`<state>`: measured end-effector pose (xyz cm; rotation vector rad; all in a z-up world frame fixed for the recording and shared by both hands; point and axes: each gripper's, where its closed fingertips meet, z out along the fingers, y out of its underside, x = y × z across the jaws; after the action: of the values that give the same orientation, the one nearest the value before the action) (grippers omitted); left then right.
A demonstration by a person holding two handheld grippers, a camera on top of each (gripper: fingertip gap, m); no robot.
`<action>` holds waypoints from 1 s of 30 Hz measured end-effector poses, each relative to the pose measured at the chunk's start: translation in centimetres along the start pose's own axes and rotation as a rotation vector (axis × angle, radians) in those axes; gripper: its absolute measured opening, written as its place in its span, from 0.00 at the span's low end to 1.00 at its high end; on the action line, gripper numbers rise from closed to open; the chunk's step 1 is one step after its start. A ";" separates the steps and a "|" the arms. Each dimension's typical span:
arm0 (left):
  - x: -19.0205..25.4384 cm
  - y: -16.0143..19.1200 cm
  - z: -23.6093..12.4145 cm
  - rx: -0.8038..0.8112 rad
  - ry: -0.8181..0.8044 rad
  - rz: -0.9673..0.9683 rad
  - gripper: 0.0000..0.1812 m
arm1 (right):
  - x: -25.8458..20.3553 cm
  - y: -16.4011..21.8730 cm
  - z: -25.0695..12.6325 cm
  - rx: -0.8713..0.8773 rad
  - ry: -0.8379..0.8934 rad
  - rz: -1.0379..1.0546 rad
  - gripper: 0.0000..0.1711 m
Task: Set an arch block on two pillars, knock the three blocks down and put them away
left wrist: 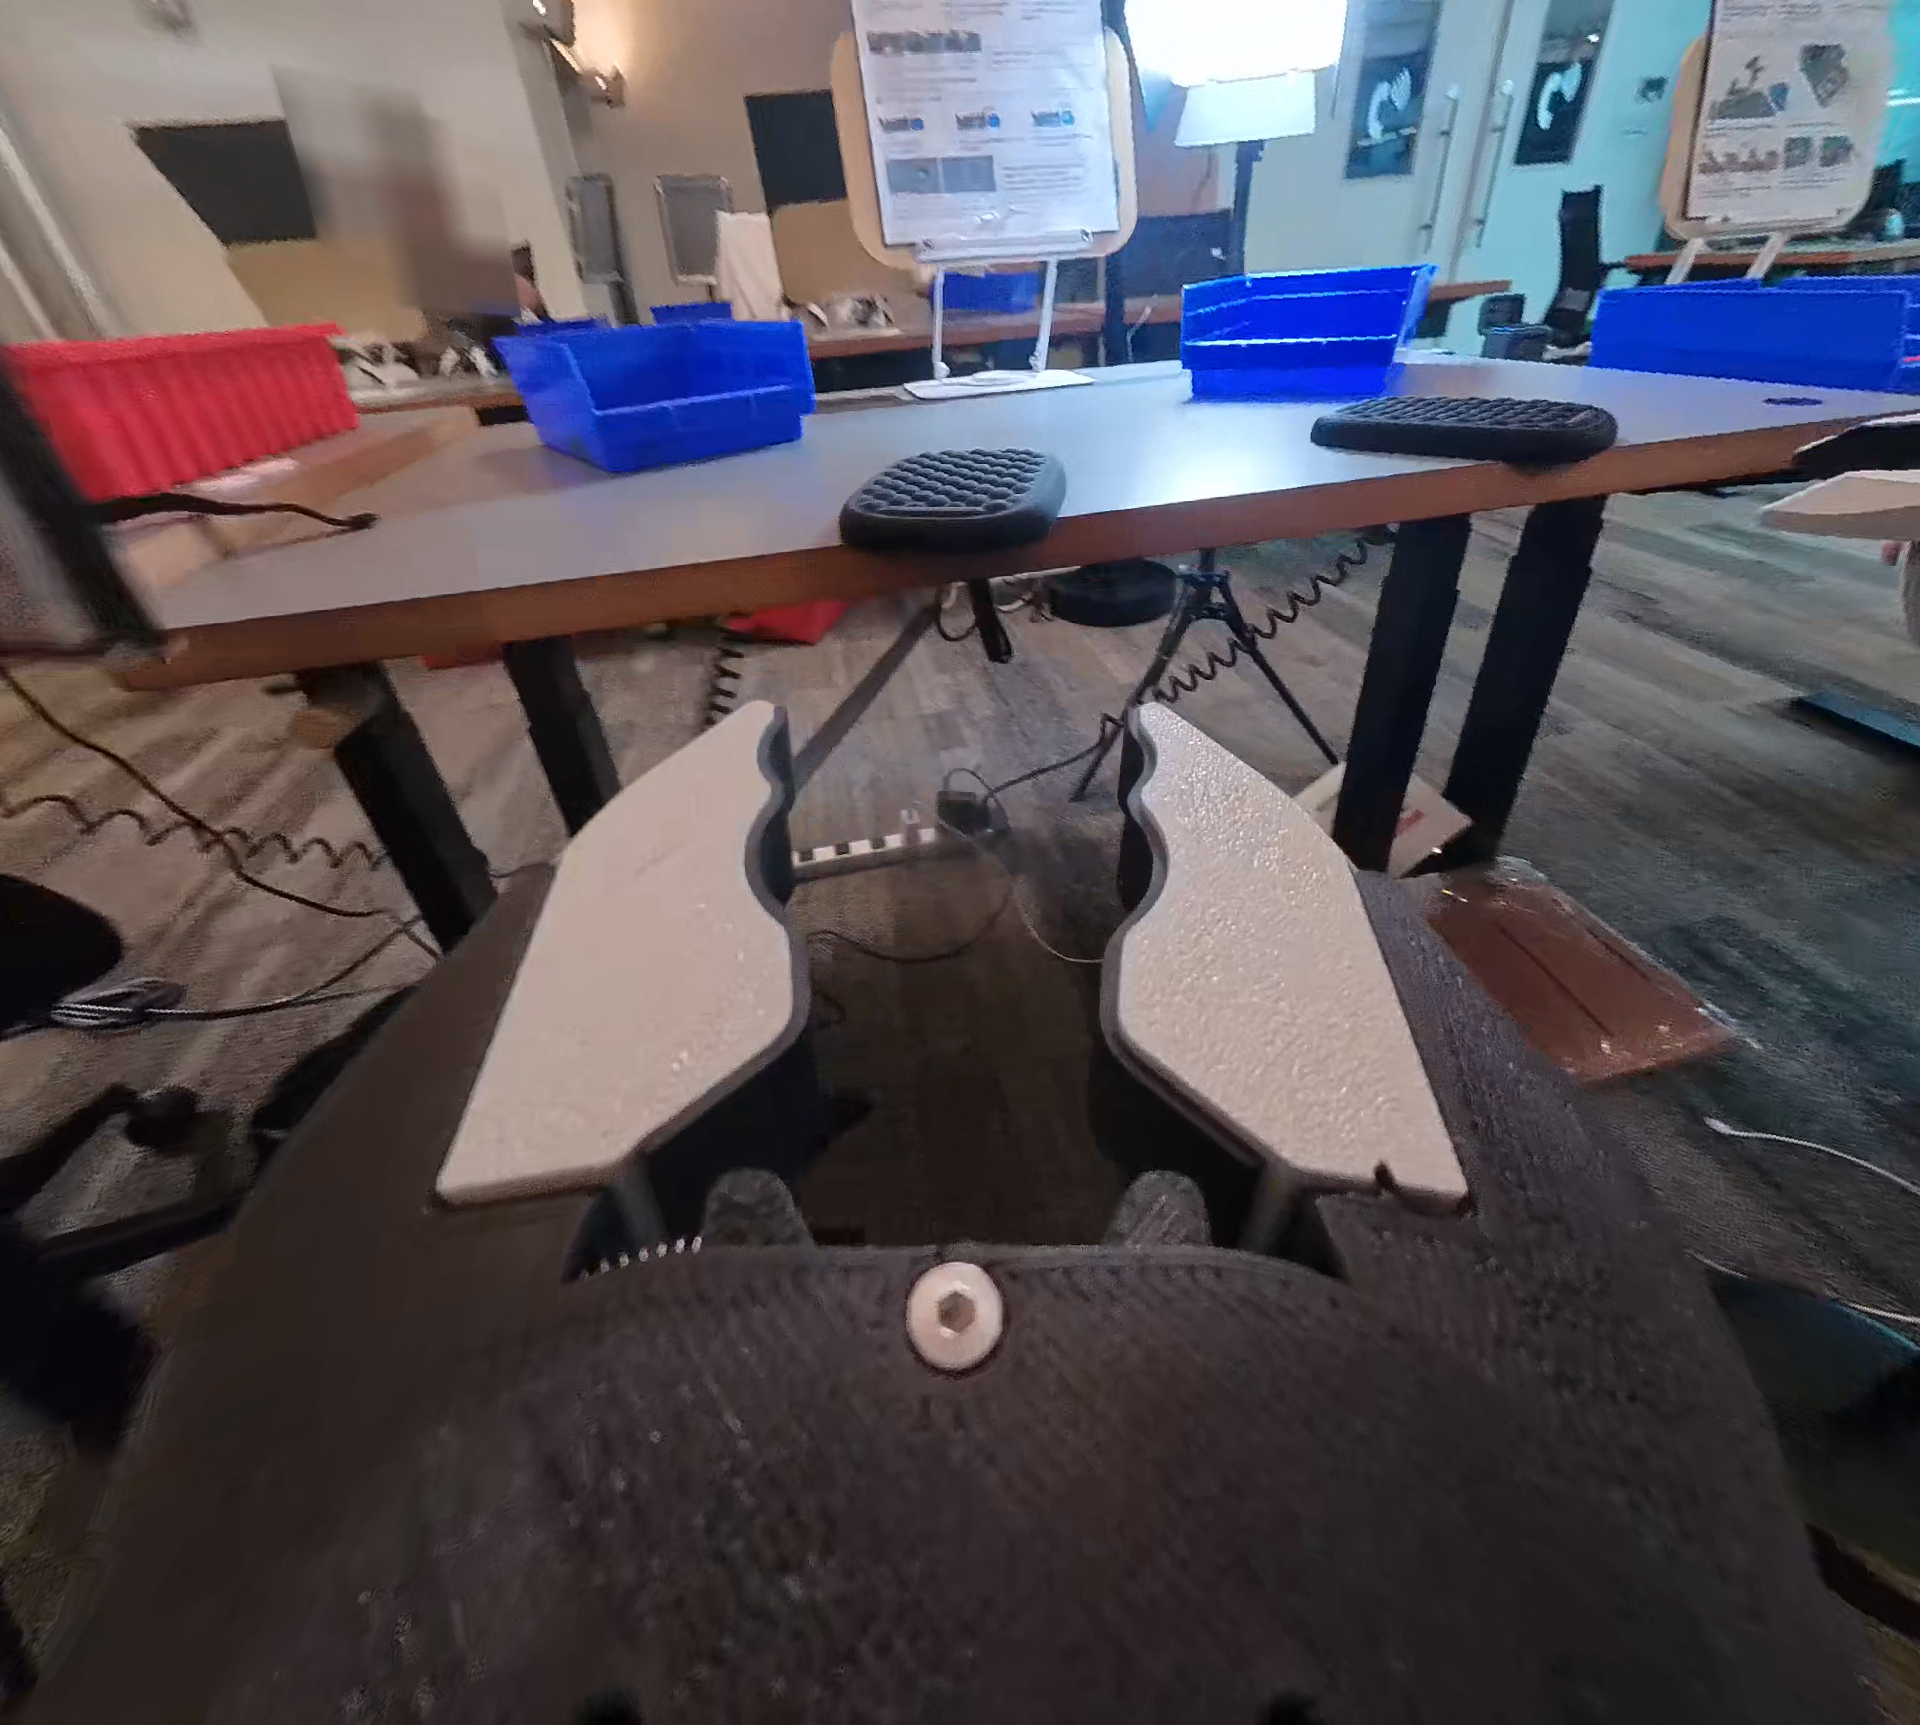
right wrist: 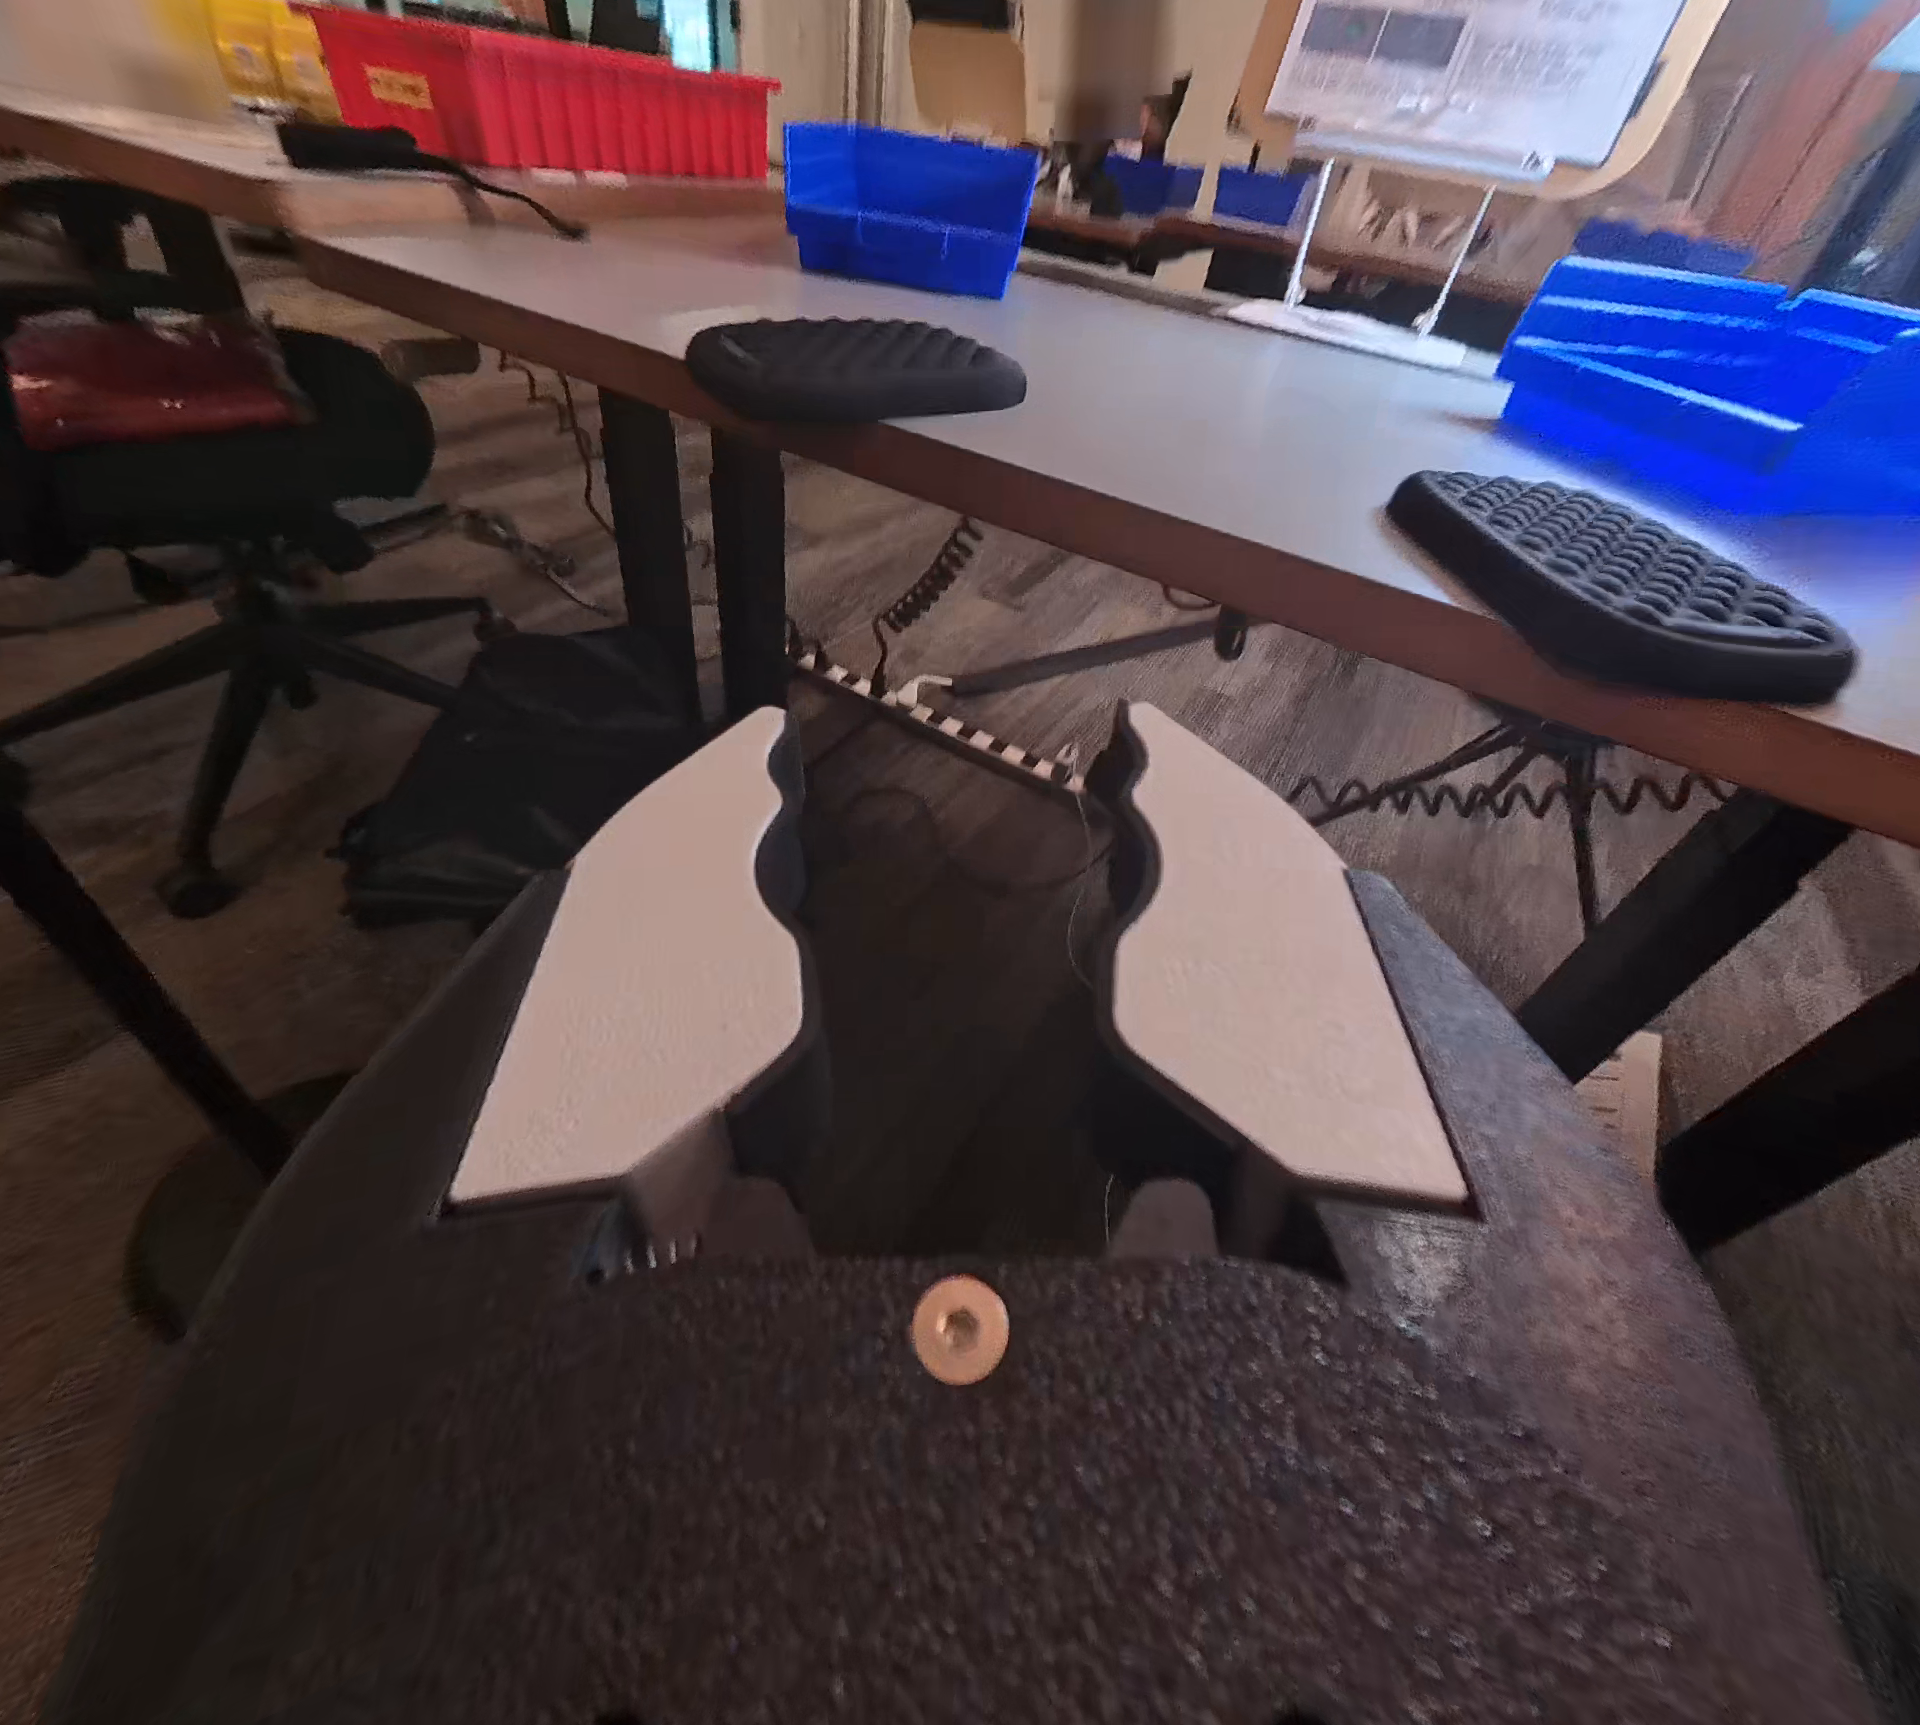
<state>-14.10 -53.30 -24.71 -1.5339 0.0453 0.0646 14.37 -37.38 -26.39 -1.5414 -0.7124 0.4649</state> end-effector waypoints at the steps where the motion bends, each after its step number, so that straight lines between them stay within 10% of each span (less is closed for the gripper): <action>1: 0.1 0.3 -1.5 0.021 -0.019 0.024 0.34 | -0.3 0.4 -1.4 0.031 0.012 -0.007 0.34; 10: 6.2 -3.4 -16.1 0.042 -0.164 -0.026 0.35 | -3.9 0.2 -21.4 0.003 0.155 -0.080 0.41; 18: 12.4 -10.2 -22.1 0.076 -0.082 -0.053 0.42 | -4.1 -4.0 -35.0 0.108 0.243 0.040 0.50; 30: 15.5 -8.6 -18.5 0.018 -0.093 -0.040 0.43 | -0.8 -1.2 -33.1 0.045 0.301 0.120 0.53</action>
<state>2.21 -71.87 -17.90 -1.5120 -0.0589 0.1034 35.80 -62.17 -21.77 -1.5743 -0.3767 0.3252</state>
